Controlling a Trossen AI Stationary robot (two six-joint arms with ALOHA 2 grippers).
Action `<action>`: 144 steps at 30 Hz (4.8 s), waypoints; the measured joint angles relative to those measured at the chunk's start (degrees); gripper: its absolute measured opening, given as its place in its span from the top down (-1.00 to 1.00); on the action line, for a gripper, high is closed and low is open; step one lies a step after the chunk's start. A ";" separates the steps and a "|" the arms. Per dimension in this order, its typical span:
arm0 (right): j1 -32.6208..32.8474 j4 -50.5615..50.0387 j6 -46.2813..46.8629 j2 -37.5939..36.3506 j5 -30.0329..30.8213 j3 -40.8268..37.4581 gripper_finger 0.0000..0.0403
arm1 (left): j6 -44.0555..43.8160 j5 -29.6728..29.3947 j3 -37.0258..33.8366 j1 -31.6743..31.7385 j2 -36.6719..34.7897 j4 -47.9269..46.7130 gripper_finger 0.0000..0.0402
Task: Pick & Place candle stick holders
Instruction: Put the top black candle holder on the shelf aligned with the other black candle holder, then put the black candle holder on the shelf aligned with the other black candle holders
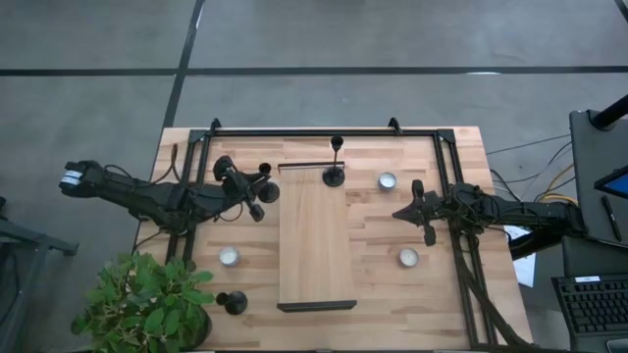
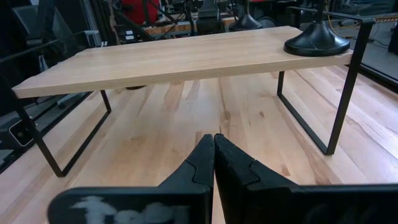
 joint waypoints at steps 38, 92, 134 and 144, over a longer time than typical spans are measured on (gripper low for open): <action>0.01 0.00 0.01 0.01 -0.02 0.00 0.96 | 4.23 7.56 3.63 7.02 11.69 18.76 0.93; 0.01 0.02 0.01 0.01 -0.01 0.00 0.96 | 0.62 16.33 13.78 15.78 25.38 17.33 0.89; 0.00 0.00 0.00 -0.01 -0.02 0.00 0.96 | 0.35 18.06 13.68 15.76 26.98 14.47 0.66; 0.00 0.02 0.00 -0.01 0.00 0.00 0.96 | -2.66 18.22 13.82 14.84 25.22 10.22 0.32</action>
